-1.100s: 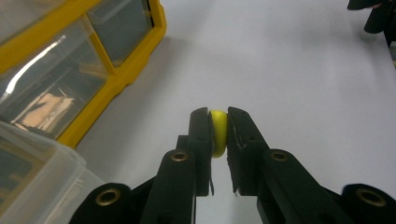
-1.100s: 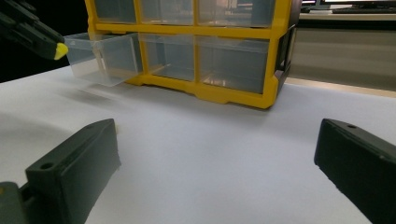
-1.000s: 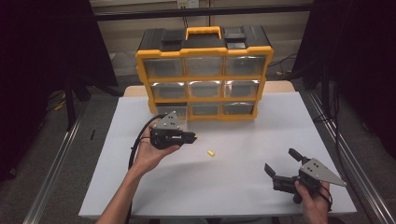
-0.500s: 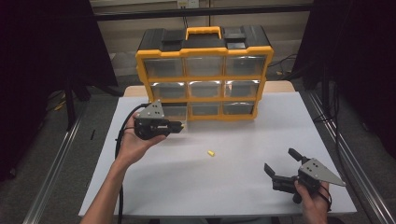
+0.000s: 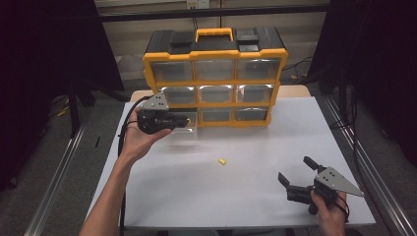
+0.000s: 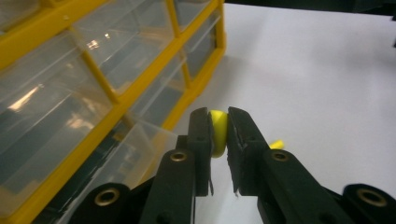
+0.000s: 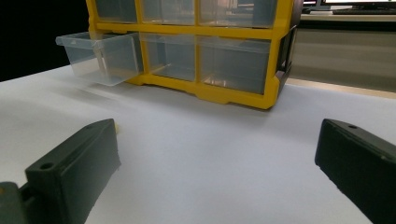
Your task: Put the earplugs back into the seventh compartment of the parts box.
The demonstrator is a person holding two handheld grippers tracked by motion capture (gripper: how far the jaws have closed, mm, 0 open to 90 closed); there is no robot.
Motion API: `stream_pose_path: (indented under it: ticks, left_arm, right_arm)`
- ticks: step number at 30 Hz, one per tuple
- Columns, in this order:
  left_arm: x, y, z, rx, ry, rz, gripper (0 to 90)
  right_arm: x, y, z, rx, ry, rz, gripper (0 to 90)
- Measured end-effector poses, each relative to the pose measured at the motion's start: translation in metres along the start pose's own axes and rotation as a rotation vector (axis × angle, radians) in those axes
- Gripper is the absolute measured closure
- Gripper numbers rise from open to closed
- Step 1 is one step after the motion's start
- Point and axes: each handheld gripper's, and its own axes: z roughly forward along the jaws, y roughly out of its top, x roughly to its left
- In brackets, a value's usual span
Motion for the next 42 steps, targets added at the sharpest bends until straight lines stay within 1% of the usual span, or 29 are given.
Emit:
stream_pose_path:
  ticks: [2, 5, 7, 10, 12, 15, 17, 18, 20, 21, 22, 24, 25, 27, 28, 29, 32, 34, 35, 36, 38, 39, 40, 41, 42]
  left_arm:
    - [0.001, 0.002, -0.001, 0.011, 0.001, 0.003, 80.3]
    - [0.005, 0.005, -0.003, 0.027, 0.019, 0.005, 80.3]
    - [0.009, 0.006, -0.004, 0.034, 0.031, -0.004, 80.3]
    - [0.015, 0.007, -0.003, 0.059, 0.049, -0.006, 80.3]
    - [0.019, 0.008, -0.001, 0.074, 0.046, -0.006, 80.3]
    - [0.025, 0.008, 0.003, 0.105, 0.054, -0.008, 80.3]
    - [0.027, 0.008, 0.006, 0.111, 0.05, -0.015, 80.3]
    - [0.027, 0.009, 0.007, 0.12, 0.05, -0.01, 80.3]
    - [0.025, 0.011, 0.009, 0.15, 0.064, 0.005, 80.3]
    - [0.025, 0.011, 0.011, 0.153, 0.071, 0.0, 80.3]
    - [0.027, 0.012, 0.012, 0.153, 0.065, -0.003, 80.3]
    - [0.03, 0.012, 0.014, 0.171, 0.075, -0.002, 80.3]
    - [0.032, 0.012, 0.016, 0.184, 0.075, 0.0, 80.3]
    - [0.036, 0.011, 0.018, 0.2, 0.078, -0.007, 80.3]
    - [0.038, 0.011, 0.019, 0.216, 0.079, 0.0, 80.3]
    - [0.039, 0.011, 0.02, 0.228, 0.086, -0.005, 80.3]
    - [0.042, 0.01, 0.024, 0.242, 0.083, -0.007, 80.3]
    - [0.044, 0.008, 0.027, 0.249, 0.071, -0.011, 80.3]
    - [0.045, 0.008, 0.028, 0.256, 0.073, -0.017, 80.3]
    - [0.047, 0.007, 0.029, 0.27, 0.069, -0.014, 80.3]
    - [0.047, 0.005, 0.033, 0.267, 0.07, -0.032, 80.3]
    - [0.049, 0.005, 0.034, 0.287, 0.061, -0.019, 80.3]
    - [0.049, 0.004, 0.035, 0.277, 0.064, -0.034, 80.3]
    - [0.05, 0.003, 0.035, 0.288, 0.059, -0.024, 80.3]
    - [0.051, 0.003, 0.036, 0.286, 0.068, -0.025, 80.3]
  right_arm:
    - [0.0, 0.0, 0.0, 0.001, -0.001, 0.001, 0.0]
    - [0.0, 0.0, 0.0, 0.003, -0.005, 0.003, 0.0]
    - [0.0, 0.0, 0.001, 0.004, -0.003, 0.002, 0.0]
    - [0.0, 0.0, 0.0, 0.001, -0.002, 0.0, 0.0]
    - [0.0, 0.0, 0.0, 0.003, -0.003, 0.001, 0.0]
    - [-0.001, 0.0, 0.0, 0.005, -0.004, 0.002, 0.0]
    - [-0.001, 0.0, 0.0, 0.006, -0.003, 0.001, 0.0]
    - [-0.001, 0.0, 0.0, 0.005, -0.003, 0.003, 0.0]
    - [-0.001, 0.0, 0.0, 0.005, -0.002, 0.003, 0.0]
    - [-0.001, 0.0, 0.0, 0.006, -0.002, 0.002, 0.0]
    - [-0.001, 0.0, 0.001, 0.007, -0.005, 0.002, 0.0]
    - [0.0, 0.0, 0.001, 0.011, -0.003, 0.008, 0.0]
    - [0.0, 0.0, 0.001, 0.009, -0.002, 0.004, 0.0]
    - [-0.001, 0.0, 0.0, 0.009, -0.002, 0.003, 0.0]
    - [-0.001, 0.0, 0.0, 0.009, -0.002, 0.003, 0.0]
    - [-0.001, 0.0, 0.0, 0.008, -0.002, 0.004, 0.0]
    - [-0.001, -0.001, 0.001, 0.014, -0.004, 0.007, 0.0]
    - [-0.001, -0.001, 0.001, 0.016, -0.004, 0.005, 0.0]
    - [-0.001, -0.001, 0.001, 0.016, -0.003, 0.008, 0.0]
    - [-0.001, -0.001, 0.001, 0.015, -0.004, 0.008, 0.0]
    - [-0.001, -0.001, 0.0, 0.014, -0.004, 0.004, 0.0]
    - [-0.001, -0.001, 0.0, 0.014, -0.004, 0.004, 0.0]
    - [-0.001, -0.001, 0.001, 0.014, -0.004, 0.005, 0.0]
    - [-0.001, -0.001, 0.001, 0.015, -0.004, 0.006, 0.0]
    - [-0.001, -0.001, 0.001, 0.016, -0.002, 0.008, 0.0]
